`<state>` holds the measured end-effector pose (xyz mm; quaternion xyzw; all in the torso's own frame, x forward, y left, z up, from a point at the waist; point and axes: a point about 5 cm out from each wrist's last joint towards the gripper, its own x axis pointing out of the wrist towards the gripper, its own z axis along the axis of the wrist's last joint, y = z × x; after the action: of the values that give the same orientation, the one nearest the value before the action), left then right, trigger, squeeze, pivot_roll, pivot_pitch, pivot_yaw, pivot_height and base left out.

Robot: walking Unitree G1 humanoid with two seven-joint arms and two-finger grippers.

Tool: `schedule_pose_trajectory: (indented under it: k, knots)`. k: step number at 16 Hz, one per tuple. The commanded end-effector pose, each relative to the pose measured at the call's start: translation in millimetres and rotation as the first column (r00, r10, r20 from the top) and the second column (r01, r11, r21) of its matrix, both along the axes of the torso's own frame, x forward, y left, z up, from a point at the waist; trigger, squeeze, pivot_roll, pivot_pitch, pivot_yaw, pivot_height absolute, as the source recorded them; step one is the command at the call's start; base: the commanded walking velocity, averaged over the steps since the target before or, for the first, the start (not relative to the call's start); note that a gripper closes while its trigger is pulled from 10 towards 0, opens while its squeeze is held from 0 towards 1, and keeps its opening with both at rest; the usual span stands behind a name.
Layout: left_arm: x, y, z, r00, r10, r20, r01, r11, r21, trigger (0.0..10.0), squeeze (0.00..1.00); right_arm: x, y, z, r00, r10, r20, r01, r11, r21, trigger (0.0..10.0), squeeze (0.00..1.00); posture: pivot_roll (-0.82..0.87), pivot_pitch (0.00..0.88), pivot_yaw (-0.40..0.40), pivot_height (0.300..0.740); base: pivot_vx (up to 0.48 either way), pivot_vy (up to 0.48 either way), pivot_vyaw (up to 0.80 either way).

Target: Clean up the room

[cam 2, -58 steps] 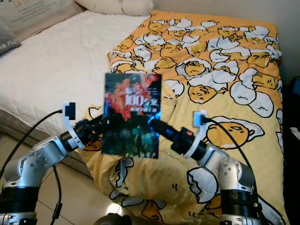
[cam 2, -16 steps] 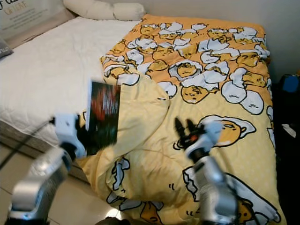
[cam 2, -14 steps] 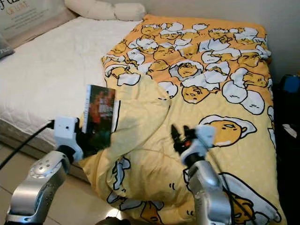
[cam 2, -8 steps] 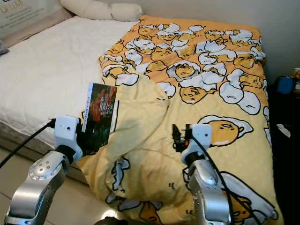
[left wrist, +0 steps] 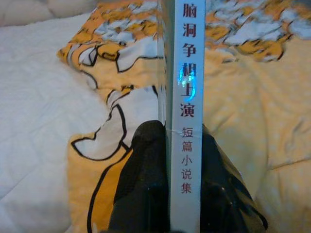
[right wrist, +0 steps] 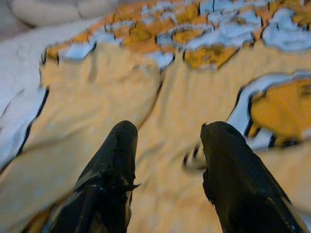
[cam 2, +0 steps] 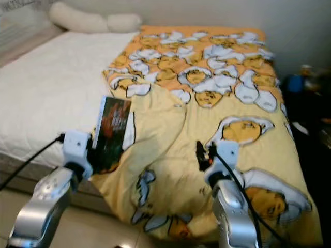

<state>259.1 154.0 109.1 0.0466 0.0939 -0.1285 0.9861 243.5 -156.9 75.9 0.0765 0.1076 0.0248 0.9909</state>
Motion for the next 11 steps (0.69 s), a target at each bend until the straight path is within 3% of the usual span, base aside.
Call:
schedule_pose_trajectory:
  k: [1,7,11]
  knots:
    - [1.1,9.5,6.7,0.999,0.029,0.037,-0.03,0.999,0.024,10.0,0.0,2.3,7.4,5.0,1.0,0.013,0.014,-0.014,1.0,0.02,10.0,0.0,-0.1,0.0,0.077,0.74,0.0,0.412,-0.48]
    - [-3.4,9.2,0.4,0.999,0.038,0.018,-0.038,0.999,0.011,10.0,0.0,-2.1,9.0,3.0,1.0,-0.001,-0.001,0.001,1.0,0.017,10.0,0.0,-0.1,0.0,0.068,0.74,0.0,0.414,-0.46]
    - [-8.6,12.1,-3.0,0.999,0.048,0.009,-0.049,0.999,0.012,10.0,0.0,-3.2,8.5,2.0,1.0,0.002,-0.005,-0.001,1.0,0.015,10.0,0.0,-0.1,0.0,0.062,0.74,0.0,0.427,0.0]
